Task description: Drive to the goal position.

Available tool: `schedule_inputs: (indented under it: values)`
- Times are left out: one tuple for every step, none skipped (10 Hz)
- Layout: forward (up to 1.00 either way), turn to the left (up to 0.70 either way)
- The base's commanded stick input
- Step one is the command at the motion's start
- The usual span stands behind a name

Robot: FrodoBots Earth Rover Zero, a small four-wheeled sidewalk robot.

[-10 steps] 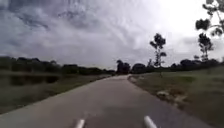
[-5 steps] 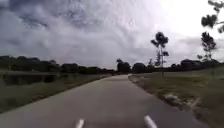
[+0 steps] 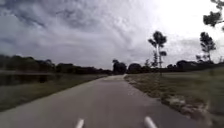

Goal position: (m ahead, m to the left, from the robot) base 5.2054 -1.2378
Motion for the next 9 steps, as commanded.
schedule_inputs:
  values:
    - [0.69, 0.34]
    - [0.69, 0.34]
    - [0.69, 0.34]
    - [0.69, 0.34]
    - [0.69, 0.09]
    - [0.69, 0.03]
    - [0.69, 0.03]
    - [0.69, 0.03]
    - [0.69, 0.03]
